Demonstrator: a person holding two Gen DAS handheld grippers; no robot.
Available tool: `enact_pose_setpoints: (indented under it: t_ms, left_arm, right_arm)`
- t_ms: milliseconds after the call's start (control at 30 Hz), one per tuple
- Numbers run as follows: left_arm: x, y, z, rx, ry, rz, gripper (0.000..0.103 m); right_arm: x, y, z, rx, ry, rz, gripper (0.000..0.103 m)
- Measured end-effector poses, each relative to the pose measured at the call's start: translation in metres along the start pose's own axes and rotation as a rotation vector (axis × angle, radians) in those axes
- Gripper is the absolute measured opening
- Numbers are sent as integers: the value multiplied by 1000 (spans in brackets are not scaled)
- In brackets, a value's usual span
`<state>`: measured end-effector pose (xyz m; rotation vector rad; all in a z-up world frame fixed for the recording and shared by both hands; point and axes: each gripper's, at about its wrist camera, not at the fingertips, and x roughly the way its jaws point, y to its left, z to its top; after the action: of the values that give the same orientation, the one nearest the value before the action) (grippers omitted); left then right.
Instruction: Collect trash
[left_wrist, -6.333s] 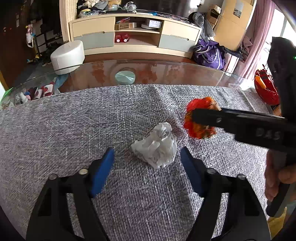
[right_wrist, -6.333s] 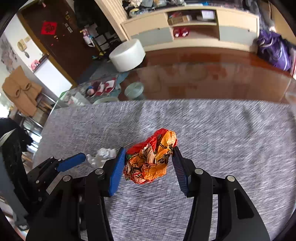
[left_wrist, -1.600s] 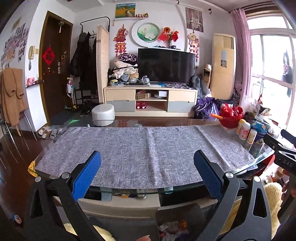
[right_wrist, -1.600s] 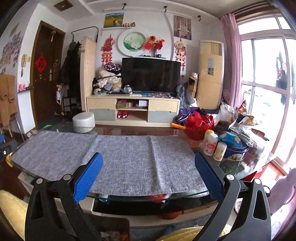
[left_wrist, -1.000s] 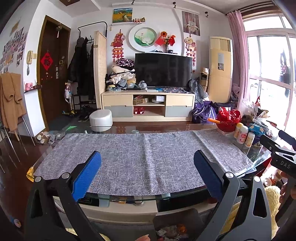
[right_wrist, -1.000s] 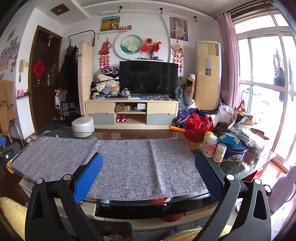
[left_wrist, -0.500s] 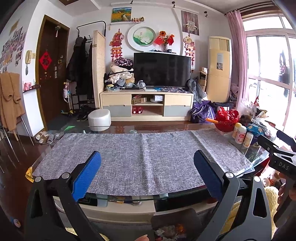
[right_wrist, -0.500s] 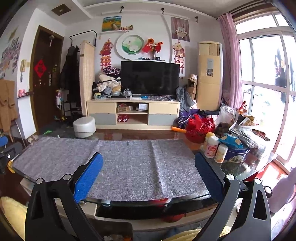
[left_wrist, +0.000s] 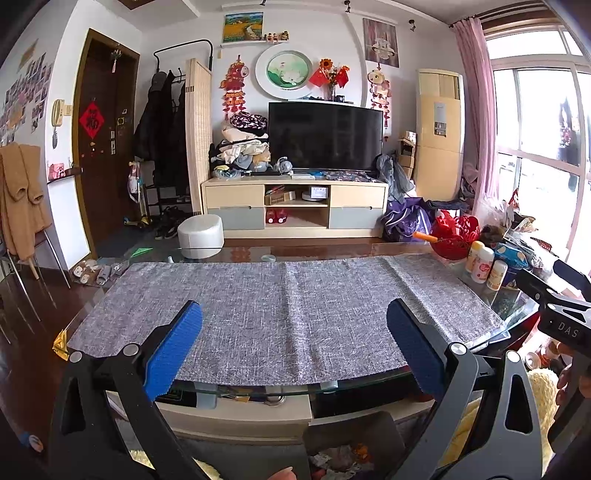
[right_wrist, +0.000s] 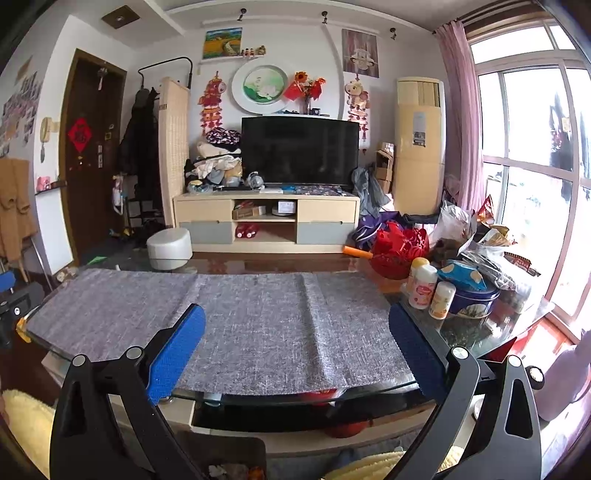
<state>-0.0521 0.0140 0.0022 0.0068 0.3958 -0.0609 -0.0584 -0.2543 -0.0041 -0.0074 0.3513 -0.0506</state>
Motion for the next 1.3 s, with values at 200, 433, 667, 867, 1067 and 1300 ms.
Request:
enact_pose_setpoints:
  t_ms: [200,433,667,867,1067,1300]
  left_arm:
    - [0,0,0,0,6,-1,95]
    - [-1,-2,1,-3,5,5,95]
    - [-1,-3,0,-4,3,9,95]
    - [-1,-3,0,-7,3,10,95]
    - [-1,-3,-1,-7,8,9,95]
    - [-2,-4,-3,-9,5,7,95]
  right_arm:
    - [2,-2,-1,8,8,9,100]
    - [-1,-1,-2,9,5,1,100]
    - [-1,0,-2,8,10,4,100]
    - [-1,0,0,13,10,1,100]
    - [1,0,-1,14,16,3,100]
    - [-2,0,-1,26,7,0,100]
